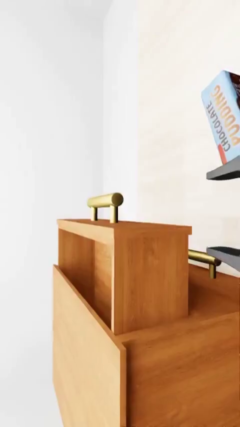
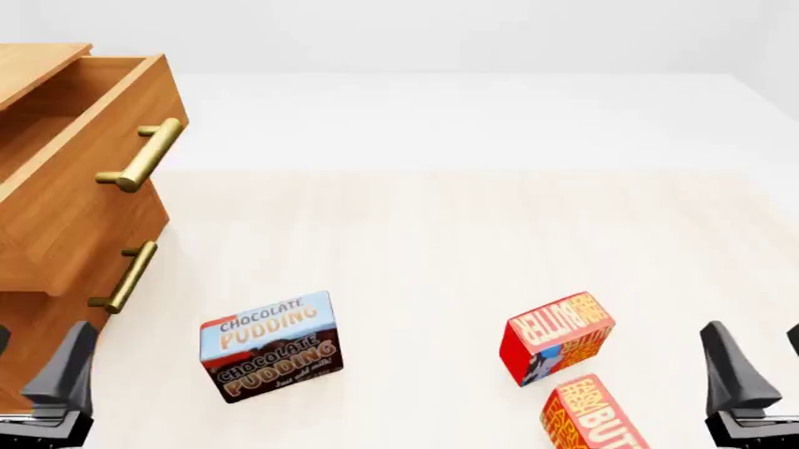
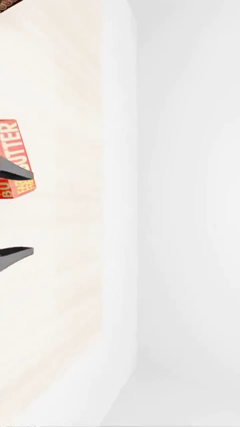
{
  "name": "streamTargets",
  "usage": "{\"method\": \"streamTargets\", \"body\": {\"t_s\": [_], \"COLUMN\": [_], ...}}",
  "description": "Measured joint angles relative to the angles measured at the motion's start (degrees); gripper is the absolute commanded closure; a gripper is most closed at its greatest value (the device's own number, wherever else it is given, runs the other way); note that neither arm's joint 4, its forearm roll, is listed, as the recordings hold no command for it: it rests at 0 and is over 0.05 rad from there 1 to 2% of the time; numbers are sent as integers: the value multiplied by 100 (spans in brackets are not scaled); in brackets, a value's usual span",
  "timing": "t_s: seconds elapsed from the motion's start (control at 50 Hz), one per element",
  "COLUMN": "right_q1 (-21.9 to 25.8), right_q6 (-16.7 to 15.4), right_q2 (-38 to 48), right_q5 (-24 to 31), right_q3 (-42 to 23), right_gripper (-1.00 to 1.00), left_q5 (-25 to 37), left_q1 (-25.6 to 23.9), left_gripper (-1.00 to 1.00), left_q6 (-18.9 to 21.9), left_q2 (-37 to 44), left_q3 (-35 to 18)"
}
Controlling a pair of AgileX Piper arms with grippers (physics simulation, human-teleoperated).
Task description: Put the bowl in the top drawer of the cabinet.
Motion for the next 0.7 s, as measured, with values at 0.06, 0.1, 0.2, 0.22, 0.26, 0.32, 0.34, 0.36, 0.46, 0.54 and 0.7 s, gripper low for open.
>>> {"method": "streamTargets", "body": {"t_s": [0.06,0.1,0.2,0.22,0.26,0.32,0.34,0.36,0.46,0.54,0.7], "right_q1": [-4,-6,-7,-9,-15,-22,-24,-28,-42,-15,-3], "right_q6": [4,11,35,39,48,60,65,70,96,114,139], "right_q2": [17,22,20,20,20,19,18,17,14,24,56], "right_q5": [-4,-5,-4,-4,-3,-2,-2,-2,-1,-5,-16], "right_q3": [-3,-5,-8,-9,-9,-10,-11,-11,-11,-11,-9], "right_gripper": [-100,-100,-100,-100,-100,-100,-100,-100,-100,-100,-100], "left_q5": [8,11,17,23,50,112,126,139,192,208,345], "left_q1": [16,31,88,99,110,109,100,80,-70,-232,-634], "left_gripper": [-100,-100,-100,-100,-100,-100,-100,-100,-100,-100,-100], "left_q6": [-24,-47,-134,-141,-164,-160,-150,-135,-27,95,250], "left_q2": [22,45,131,153,202,264,287,315,494,707,1150], "left_q3": [-4,-9,-39,-53,-98,-180,-204,-228,-374,-511,-847]}}
